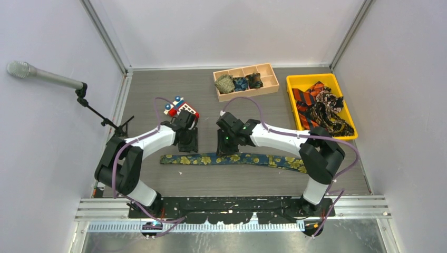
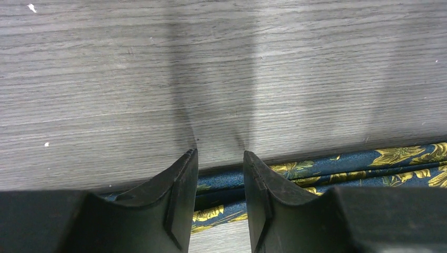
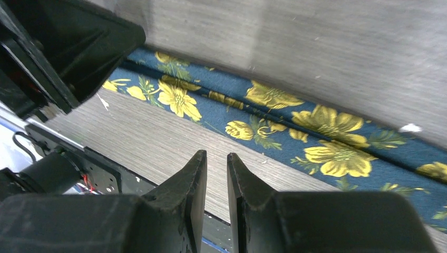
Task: Roll the ties
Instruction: Flatten out the tie at the center of the board.
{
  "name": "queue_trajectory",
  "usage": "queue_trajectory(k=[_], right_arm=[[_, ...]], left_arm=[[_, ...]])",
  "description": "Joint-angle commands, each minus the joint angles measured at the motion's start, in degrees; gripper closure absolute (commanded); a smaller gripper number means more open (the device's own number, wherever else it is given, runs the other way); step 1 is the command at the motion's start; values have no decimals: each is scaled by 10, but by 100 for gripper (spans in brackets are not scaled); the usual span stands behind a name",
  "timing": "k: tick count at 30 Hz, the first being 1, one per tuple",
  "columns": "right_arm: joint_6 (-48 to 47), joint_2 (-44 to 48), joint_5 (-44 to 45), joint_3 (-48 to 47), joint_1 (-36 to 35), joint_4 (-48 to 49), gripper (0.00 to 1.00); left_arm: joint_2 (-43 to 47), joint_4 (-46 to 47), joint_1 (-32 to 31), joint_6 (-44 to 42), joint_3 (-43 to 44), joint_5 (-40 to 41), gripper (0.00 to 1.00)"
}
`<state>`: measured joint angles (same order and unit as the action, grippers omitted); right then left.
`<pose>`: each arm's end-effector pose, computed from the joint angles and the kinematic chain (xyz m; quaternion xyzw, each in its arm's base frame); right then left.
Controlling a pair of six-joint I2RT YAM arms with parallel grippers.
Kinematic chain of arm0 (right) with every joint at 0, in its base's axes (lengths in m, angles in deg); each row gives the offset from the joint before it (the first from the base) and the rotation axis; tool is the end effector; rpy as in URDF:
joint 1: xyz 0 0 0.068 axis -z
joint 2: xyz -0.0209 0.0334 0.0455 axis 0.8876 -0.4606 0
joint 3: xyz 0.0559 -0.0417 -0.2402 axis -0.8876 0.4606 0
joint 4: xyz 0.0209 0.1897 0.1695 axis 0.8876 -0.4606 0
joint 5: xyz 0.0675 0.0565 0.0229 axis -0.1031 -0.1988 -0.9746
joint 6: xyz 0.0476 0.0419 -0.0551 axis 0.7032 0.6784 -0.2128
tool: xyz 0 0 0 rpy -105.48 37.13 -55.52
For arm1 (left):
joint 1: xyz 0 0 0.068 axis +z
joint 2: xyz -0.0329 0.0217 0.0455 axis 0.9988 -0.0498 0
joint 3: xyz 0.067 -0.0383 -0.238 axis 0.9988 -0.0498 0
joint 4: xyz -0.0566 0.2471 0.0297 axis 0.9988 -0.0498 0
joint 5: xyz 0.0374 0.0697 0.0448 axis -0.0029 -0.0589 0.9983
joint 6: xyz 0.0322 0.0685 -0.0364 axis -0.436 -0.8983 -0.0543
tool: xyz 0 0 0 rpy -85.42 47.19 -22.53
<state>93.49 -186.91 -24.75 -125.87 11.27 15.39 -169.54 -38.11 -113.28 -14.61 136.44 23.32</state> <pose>0.2255 0.2951 0.1513 -0.0622 0.9592 0.2391 0.1375 0.2583 -0.1262 0.1089 -0.0288 0.9809 -0.0872 0.1714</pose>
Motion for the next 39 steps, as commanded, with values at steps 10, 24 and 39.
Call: queue_trajectory(k=[10,24,39], right_arm=[[59,-20,58,47,-86,31,75],[54,-76,202,30,-95,23,81],[18,-79,263,3,-94,7,82]], left_arm=[[-40,-49,-6,-45,94,-44,61],[-148,-72,-41,-60,147,-136,60],[-159,-108,-63,-70,153,-154,61]])
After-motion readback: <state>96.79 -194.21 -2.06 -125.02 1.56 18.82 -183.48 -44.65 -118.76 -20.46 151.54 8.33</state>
